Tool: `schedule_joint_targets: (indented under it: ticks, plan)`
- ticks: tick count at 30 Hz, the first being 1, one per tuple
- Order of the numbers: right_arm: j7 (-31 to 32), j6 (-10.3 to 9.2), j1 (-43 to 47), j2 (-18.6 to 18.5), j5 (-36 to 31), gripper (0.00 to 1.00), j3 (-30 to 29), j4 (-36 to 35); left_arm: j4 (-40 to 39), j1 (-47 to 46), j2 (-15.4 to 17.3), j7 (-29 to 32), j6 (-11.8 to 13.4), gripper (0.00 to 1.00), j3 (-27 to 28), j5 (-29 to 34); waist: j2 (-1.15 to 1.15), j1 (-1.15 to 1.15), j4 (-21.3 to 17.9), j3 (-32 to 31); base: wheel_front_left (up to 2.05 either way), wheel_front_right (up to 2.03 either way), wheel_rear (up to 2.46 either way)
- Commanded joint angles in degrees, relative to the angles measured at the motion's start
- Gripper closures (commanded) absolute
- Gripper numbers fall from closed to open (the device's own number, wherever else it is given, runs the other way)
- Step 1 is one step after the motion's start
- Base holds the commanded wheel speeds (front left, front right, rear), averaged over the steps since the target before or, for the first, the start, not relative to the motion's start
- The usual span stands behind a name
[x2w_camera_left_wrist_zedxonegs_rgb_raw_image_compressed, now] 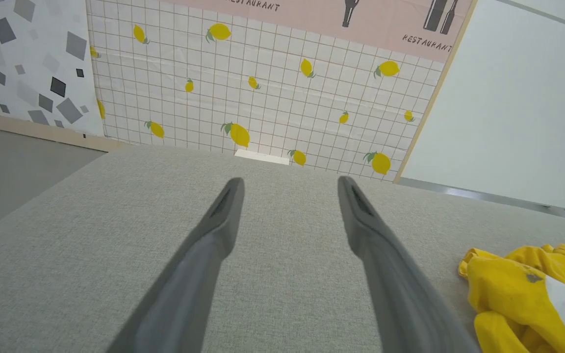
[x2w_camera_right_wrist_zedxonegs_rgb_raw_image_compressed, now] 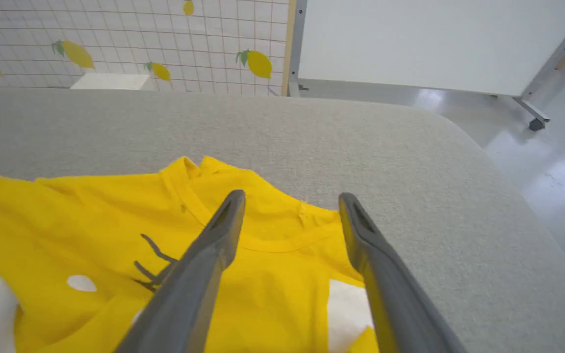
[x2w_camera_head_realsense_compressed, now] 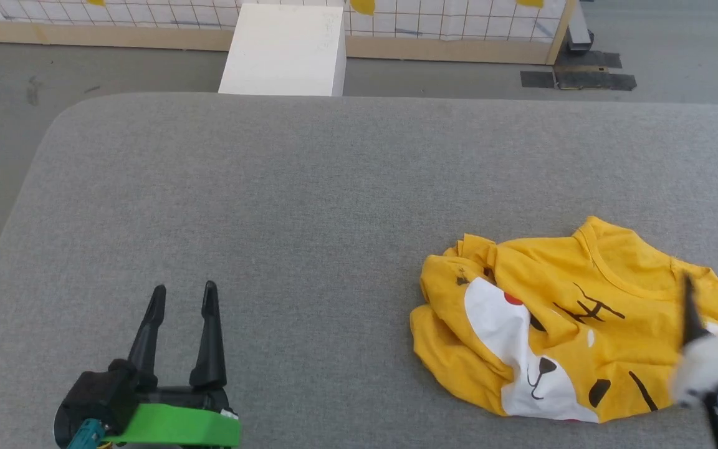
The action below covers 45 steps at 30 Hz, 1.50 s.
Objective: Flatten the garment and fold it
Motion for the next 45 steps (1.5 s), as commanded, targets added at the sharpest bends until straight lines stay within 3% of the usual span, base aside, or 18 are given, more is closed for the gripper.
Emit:
schedule_joint_targets:
  ticks: [1, 9, 19, 20, 21, 26, 29, 30, 31, 36, 37, 38, 45]
  plan:
    - [0.2, -0.09, -1.2, 0.1, 0.9, 0.00, 3.2, -1.2, 0.1, -0.5, -0.2, -0.2, -0.4, 0.00, -0.2, 0.5, 0.00, 0.00, 0.3, 0.0, 0.00, 0.00, 0.00]
    - [6.8, -0.09, -3.4, -1.1, 5.3, 0.00, 24.5, -2.5, 0.7, -0.7, -0.2, -0.2, -0.5, 0.00, -1.1, -0.1, 0.00, 0.00, 2.7, 0.2, 0.00, 0.00, 0.00]
    - [12.8, -0.09, -6.7, -6.2, 6.5, 0.00, 36.0, 9.8, 1.6, -1.0, -0.2, -0.2, -0.7, 0.00, -1.6, -0.3, 0.00, 0.00, 6.0, 0.5, 0.00, 0.00, 0.00]
    - [13.3, -0.09, -7.0, -6.6, 6.8, 0.23, 36.9, 10.9, 1.7, -1.0, -0.2, -0.2, -0.7, 0.00, -1.6, -0.4, 0.00, 0.00, 6.1, 0.4, 0.00, 0.00, 0.00]
    - [13.5, -0.09, -7.5, -7.2, 7.2, 1.00, 38.3, 11.8, 1.8, -1.0, -0.2, -0.2, -0.8, 0.00, -1.7, -0.4, 0.00, 0.00, 6.3, 0.3, 0.00, 0.00, 0.00]
    - [12.1, -0.09, -9.1, -7.0, 10.9, 1.00, 42.6, 12.7, 2.4, -0.7, -0.2, -0.2, -0.7, 0.00, -1.8, -0.5, 0.00, 0.00, 6.0, -0.8, 0.00, 0.00, 0.00]
    - [12.3, -0.09, -9.3, -6.4, 17.4, 1.00, 48.2, 11.6, 2.5, -0.5, -0.2, -0.2, -0.7, 0.00, -2.0, -0.5, 0.00, 0.00, 5.5, -1.3, 0.00, 0.00, 0.00]
    - [13.9, -0.09, -9.3, -7.4, 24.0, 1.00, 54.1, 9.5, 2.6, -0.7, -0.2, -0.2, -0.8, 0.00, -2.4, -0.7, 0.00, 0.00, 5.0, -1.4, 0.00, 0.00, 0.00]
    - [14.7, -0.09, -9.3, -8.2, 26.0, 1.00, 56.3, 8.7, 2.6, -0.7, -0.2, -0.2, -0.8, 0.00, -2.5, -0.7, 0.00, 0.00, 4.9, -1.3, 0.00, 0.00, 0.00]
    - [17.2, -0.09, -9.3, -12.5, 31.8, 1.00, 62.0, 7.6, 2.9, -1.3, -0.2, -0.2, -0.8, 0.00, -3.1, -1.2, 0.00, 0.00, 4.5, -0.5, 0.00, 0.00, 0.00]
    - [16.4, -0.09, -9.5, -12.7, 31.7, 0.60, 61.8, 7.6, 2.9, -1.4, -0.2, -0.2, -0.7, 0.00, -3.1, -1.2, 0.00, 0.00, 4.4, -0.4, 0.00, 0.00, 0.00]
    - [15.1, -0.09, -9.6, -12.5, 31.6, 0.00, 60.9, 7.7, 2.9, -1.5, -0.2, -0.2, -0.7, 0.00, -3.0, -1.3, 0.00, 0.00, 4.3, -0.3, 0.00, 0.00, 0.00]
    - [4.8, -0.09, -10.4, -8.9, 27.9, 0.00, 51.4, 6.3, 3.0, -1.5, -0.2, -0.2, -0.6, 0.00, -2.3, -1.1, 0.00, 0.00, 3.2, -0.5, 0.00, 0.00, 0.00]
